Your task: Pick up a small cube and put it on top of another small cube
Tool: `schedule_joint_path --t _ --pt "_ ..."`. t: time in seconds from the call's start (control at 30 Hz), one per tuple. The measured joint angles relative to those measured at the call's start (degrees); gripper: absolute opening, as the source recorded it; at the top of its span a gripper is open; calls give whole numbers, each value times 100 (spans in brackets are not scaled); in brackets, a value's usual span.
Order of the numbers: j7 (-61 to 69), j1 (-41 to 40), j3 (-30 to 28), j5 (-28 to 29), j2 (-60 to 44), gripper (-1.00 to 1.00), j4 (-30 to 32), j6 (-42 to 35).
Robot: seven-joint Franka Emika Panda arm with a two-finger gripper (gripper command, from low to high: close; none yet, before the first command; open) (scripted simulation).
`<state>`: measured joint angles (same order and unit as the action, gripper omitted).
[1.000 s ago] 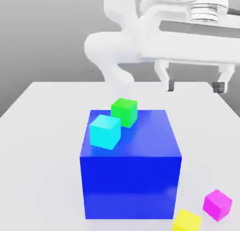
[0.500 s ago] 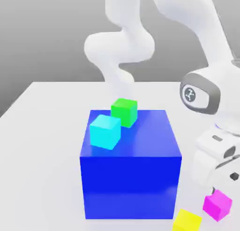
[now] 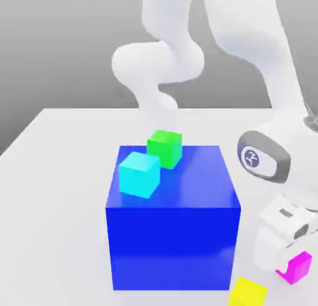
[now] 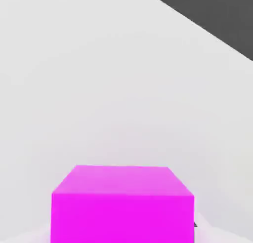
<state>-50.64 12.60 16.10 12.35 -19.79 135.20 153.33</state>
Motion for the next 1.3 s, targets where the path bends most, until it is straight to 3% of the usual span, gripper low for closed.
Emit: schedule_joint_path --t 0.2,0.43,0.77,1.2,1.3 --pt "388 -433 -195 -269 206 -100 -731 -1381" --pt "990 -1077 -497 -1187 1488 -100 -922 -3030" --pt "964 -1367 -740 -1745 3580 -100 187 -3720" --pt "458 -1739 -990 -1861 6285 -100 1756 -4444" --pt "329 -1814 -901 -1836 6506 -100 2248 -4090"
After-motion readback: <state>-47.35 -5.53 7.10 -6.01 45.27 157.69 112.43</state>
